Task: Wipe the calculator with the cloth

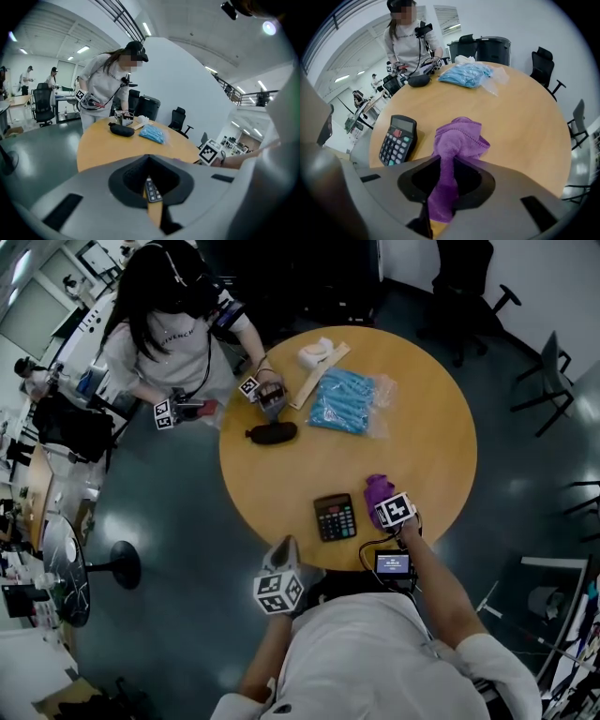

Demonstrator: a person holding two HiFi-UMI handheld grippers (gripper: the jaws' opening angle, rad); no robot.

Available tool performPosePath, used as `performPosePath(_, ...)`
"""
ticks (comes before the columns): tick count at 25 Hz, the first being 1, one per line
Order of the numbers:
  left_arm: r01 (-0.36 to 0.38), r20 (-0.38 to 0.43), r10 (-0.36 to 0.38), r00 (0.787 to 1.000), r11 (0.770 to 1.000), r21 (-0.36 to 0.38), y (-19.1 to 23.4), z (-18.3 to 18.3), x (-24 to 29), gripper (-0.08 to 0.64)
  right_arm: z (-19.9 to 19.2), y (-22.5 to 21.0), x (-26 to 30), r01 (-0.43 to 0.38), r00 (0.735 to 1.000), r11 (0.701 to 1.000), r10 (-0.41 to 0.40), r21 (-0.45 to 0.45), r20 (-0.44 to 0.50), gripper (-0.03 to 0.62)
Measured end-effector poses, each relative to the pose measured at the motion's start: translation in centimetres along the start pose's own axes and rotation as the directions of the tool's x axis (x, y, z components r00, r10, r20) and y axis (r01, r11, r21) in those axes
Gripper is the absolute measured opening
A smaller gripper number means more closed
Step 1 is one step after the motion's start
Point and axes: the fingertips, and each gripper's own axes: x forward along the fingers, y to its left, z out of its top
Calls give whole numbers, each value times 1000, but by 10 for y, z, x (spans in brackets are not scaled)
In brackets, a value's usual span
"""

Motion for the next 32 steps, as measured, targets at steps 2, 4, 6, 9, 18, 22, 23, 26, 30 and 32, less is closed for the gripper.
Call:
performPosePath(2, 12, -2, -12, 1000, 1000, 16, -4, 0, 3, 6, -1, 1, 1, -3, 1000, 1000, 3, 2, 1, 100)
performPosePath(4, 25, 1, -25, 1000, 999, 25, -9, 3, 6, 6, -1, 2, -2, -9, 1000, 1000, 9, 7, 5, 123)
performPosePath(6, 37, 5, -37, 999, 999, 23, -12, 7, 7, 6, -3, 5, -9, -25, 1000, 1000, 25, 6, 9, 168)
performPosePath(9, 47, 31, -48, 998, 999, 27, -11, 14, 9, 7, 4, 10, -25, -30, 999, 1000, 30, -4, 41, 190)
performPosePath(18, 78, 77, -82, 994, 995, 55, -25, 43, 16, 6, 69, 10, -136, 22, 935, 998, -2, -51, 356, 190)
performPosePath(22, 99, 131, -112, 985, 990, 103, -40, 68, 11, 6, 104, 19, -210, 86, 822, 994, -31, -70, 568, 118)
performPosePath(23, 102, 146, -118, 982, 988, 116, -44, 75, 9, 6, 110, 21, -231, 108, 780, 992, -44, -65, 625, 85)
performPosePath(26, 107, 195, -135, 971, 983, 148, -58, 98, -3, 6, 124, 36, -297, 174, 620, 984, -73, -46, 781, 40)
performPosePath(30, 88, 267, -140, 953, 976, 199, -75, 127, -18, 6, 124, 60, -361, 248, 397, 969, -97, -4, 913, 23)
performPosePath(32, 77, 284, -133, 950, 977, 200, -80, 129, -22, 7, 112, 64, -354, 234, 383, 972, -115, 25, 916, 17)
